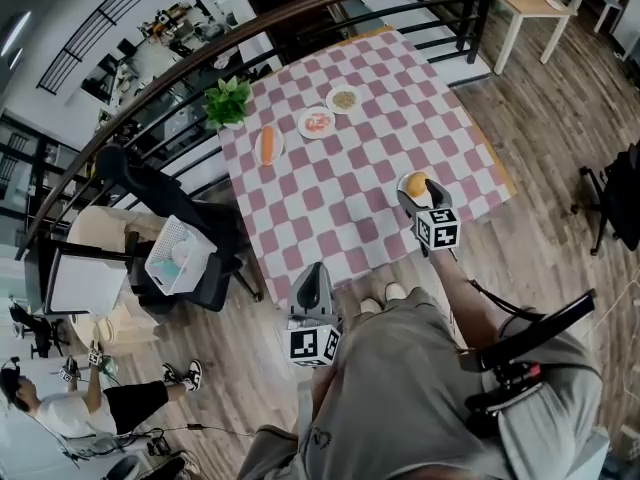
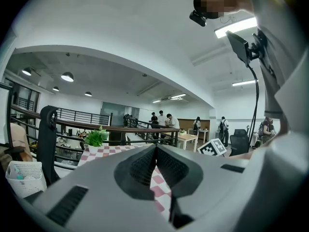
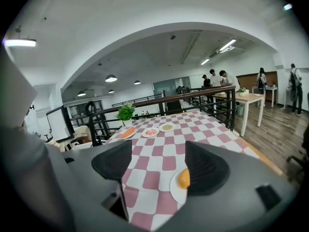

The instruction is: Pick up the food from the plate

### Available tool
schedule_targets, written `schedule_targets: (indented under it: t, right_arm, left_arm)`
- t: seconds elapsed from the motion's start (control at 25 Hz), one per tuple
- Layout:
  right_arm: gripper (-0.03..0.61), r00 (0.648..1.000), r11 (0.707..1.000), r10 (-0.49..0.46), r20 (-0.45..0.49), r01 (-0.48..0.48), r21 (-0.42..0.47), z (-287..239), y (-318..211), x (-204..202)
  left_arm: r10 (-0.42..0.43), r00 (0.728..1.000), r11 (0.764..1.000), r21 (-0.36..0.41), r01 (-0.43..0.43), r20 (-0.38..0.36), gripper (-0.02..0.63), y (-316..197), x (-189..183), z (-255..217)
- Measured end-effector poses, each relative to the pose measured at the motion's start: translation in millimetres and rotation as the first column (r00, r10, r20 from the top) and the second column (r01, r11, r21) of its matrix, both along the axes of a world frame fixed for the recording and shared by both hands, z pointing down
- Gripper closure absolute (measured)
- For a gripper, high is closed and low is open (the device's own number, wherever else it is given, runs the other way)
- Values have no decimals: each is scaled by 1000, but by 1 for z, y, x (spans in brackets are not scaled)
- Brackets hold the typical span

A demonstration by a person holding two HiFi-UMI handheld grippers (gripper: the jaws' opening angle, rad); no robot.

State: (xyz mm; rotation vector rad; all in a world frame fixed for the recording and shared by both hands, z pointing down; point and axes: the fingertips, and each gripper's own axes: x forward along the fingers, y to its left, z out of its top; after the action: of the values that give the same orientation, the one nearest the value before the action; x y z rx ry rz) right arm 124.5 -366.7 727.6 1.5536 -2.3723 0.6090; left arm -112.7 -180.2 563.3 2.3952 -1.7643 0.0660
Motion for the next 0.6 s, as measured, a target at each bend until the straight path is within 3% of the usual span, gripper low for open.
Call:
schedule_targets:
  t: [0.32, 0.6]
  right_arm:
    - [245, 990, 984, 137, -30, -140, -111, 64, -25, 30]
    - [245, 964, 933, 267, 9, -256, -253, 113, -40, 45]
  left_arm:
    - [4, 1000, 1000, -25, -4, 4, 604, -10, 10, 1]
    - [-1, 1000, 999, -40, 2, 20, 604, -20, 14, 3]
